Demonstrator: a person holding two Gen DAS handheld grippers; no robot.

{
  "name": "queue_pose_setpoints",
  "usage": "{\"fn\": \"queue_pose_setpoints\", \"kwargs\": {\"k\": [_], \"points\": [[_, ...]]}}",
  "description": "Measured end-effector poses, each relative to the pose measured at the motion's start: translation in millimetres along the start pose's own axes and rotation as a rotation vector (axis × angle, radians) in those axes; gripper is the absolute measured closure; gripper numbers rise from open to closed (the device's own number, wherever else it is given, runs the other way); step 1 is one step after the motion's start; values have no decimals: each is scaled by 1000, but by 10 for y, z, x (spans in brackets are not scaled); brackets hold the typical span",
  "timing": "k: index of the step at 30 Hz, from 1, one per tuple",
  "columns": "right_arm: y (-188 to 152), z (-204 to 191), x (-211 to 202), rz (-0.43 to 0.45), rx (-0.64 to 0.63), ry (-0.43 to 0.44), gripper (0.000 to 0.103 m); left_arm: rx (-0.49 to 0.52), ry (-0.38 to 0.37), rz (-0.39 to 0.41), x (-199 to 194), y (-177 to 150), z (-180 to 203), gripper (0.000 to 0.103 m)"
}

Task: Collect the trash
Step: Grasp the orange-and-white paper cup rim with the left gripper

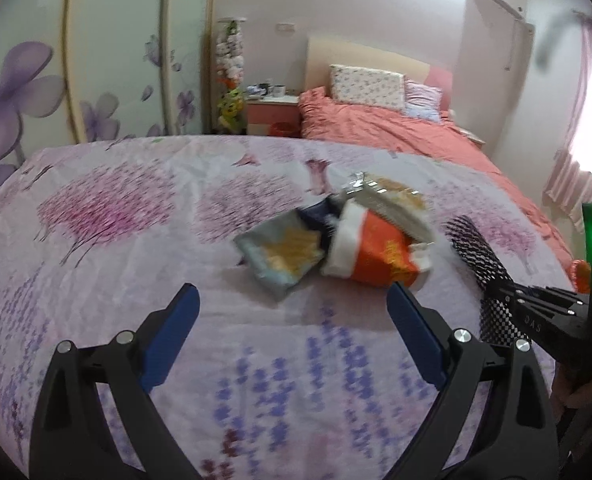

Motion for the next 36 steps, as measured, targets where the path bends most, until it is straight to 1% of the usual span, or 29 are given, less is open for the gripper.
{"fn": "queue_pose_setpoints", "kwargs": {"k": [1, 3, 6, 10, 11, 12, 13, 14, 15, 16, 18, 20, 21, 22, 24, 26, 30, 33, 36], "points": [[-20, 112, -12, 0, 19, -20, 97, 7, -16, 3, 19, 31, 62, 10], [-46, 214, -25, 2, 54, -13, 97, 24, -49, 1, 88, 91, 183, 10], [-68, 228, -39, 4, 69, -10, 97, 38, -65, -23, 236, 132, 290, 11], [-87, 242, -46, 3, 80, 2, 97, 28, -72, -68, 433, 134, 321, 16], [-95, 250, -43, 3, 86, 9, 97, 25, -76, -82, 482, 125, 326, 20], [-99, 251, -39, 3, 96, 19, 97, 22, -90, -96, 518, 112, 346, 26], [-98, 272, -36, 3, 100, 23, 97, 19, -107, -105, 539, 98, 363, 29], [-100, 275, -36, 3, 104, 27, 97, 13, -130, -116, 550, 85, 402, 37], [-100, 285, -33, 3, 108, 30, 97, 6, -153, -120, 541, 69, 440, 42], [-101, 292, -33, 3, 110, 32, 97, 3, -171, -120, 530, 55, 466, 43], [-111, 299, -40, 4, 109, 26, 97, 8, -250, -119, 462, 19, 618, 50], [-132, 313, -72, 4, 103, 21, 97, 29, -310, -120, 398, -27, 739, 52], [-151, 327, -90, 5, 98, 17, 97, 62, -338, -120, 361, -66, 841, 53], [-158, 355, -104, 6, 97, 15, 97, 84, -340, -117, 356, -82, 895, 53], [-178, 421, -130, 9, 101, 2, 97, 128, -304, -107, 371, -117, 972, 54], [-195, 501, -148, 9, 112, -12, 97, 102, -298, -116, 424, -119, 1002, 54], [-218, 615, -152, 9, 143, -12, 97, 42, -284, -114, 482, -82, 1018, 63], [-213, 616, -141, 8, 138, -15, 97, 42, -273, -112, 530, -63, 1097, 68], [-218, 607, -145, 7, 141, -13, 97, 52, -258, -126, 589, -84, 1135, 71]]}}
Point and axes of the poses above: each gripper's, at about its wrist camera, not at the fingertips, and x roughly the way its jaws point, z to its right, y to its top, the point moved 9 cm from there along x, roughly the way its jaws point, and after that the axes turned 3 degrees about z, right-handed, at the moved point
